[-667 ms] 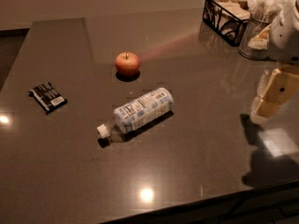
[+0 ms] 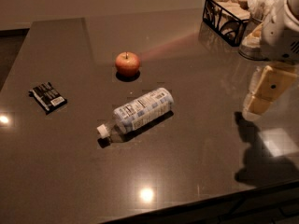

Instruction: Pick rxbar chocolate

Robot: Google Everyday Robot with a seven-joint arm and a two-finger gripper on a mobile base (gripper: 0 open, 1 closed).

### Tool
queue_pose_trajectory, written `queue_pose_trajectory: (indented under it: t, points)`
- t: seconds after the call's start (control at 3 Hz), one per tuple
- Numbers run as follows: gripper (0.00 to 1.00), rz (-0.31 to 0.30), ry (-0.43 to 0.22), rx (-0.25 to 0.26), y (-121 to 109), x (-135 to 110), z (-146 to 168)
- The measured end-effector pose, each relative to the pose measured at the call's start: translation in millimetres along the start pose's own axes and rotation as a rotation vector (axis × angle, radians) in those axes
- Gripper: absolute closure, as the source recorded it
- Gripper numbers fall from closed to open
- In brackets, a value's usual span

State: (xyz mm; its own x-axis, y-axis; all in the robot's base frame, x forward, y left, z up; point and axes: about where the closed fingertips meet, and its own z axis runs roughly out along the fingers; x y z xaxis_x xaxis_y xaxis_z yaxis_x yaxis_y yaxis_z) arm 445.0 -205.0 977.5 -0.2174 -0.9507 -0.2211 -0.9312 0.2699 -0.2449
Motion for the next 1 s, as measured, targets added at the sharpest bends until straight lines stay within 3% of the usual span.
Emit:
queue_pose_trajectory:
  t: [0.67, 1.0]
  points:
    - [0.0, 0.031, -0.05, -0.07, 1, -42, 30]
    - [0.0, 0.05, -0.061, -0.079, 8, -72, 50]
